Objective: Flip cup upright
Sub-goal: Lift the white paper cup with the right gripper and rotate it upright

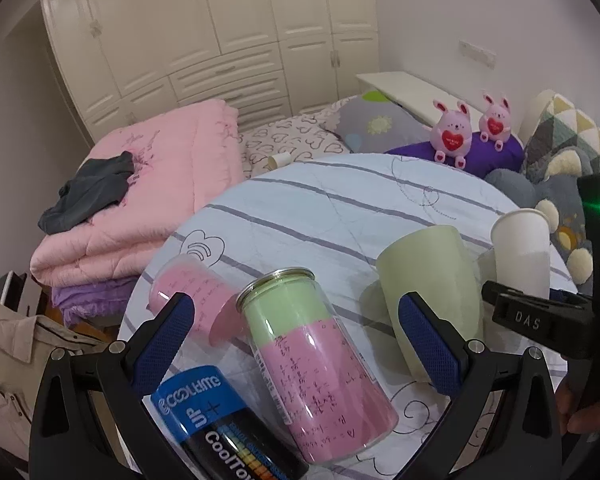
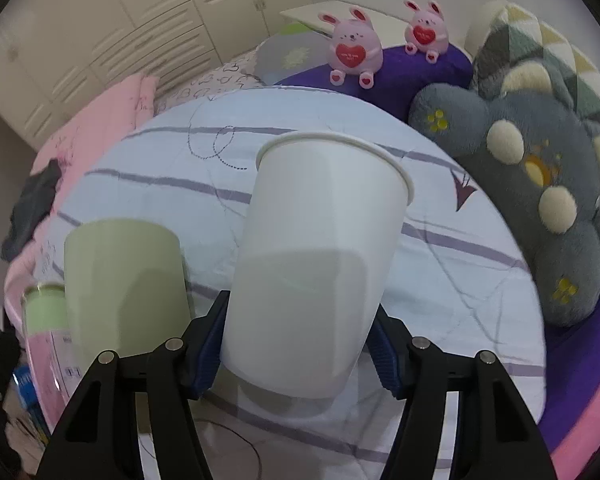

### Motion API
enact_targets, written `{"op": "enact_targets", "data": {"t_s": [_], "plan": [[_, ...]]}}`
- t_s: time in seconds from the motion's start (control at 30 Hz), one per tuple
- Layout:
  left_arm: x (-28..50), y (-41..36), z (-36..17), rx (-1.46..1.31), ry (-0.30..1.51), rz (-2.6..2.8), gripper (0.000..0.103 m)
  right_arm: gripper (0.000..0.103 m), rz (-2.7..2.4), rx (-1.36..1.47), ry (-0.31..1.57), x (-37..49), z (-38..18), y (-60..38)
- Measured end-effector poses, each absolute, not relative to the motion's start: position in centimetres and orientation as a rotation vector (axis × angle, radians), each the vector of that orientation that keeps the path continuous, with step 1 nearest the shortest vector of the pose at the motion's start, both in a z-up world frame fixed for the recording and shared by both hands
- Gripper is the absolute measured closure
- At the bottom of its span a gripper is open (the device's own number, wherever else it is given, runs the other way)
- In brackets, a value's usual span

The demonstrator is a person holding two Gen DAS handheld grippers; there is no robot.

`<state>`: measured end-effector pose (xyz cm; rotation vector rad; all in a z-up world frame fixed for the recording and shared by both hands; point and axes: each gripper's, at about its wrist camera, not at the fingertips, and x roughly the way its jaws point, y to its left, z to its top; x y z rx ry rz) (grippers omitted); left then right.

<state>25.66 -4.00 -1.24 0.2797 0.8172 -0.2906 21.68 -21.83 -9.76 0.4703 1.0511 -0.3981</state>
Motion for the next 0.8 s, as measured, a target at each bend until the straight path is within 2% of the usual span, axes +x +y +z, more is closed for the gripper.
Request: {"op": "enact_targets", "data": {"t_s": [0.5, 0.8], "plan": [[19.2, -1.6, -0.4, 0.221, 0.832, -0.207, 0.000, 0.042, -0.266, 0.271, 1.014, 17.0, -5.3, -18.7], [14.6, 2.1, -1.3, 0.170, 0.853, -0.122, 0.000, 0.042, -0.117, 0.183, 1.072, 12.5, -6.6, -14.6]]}}
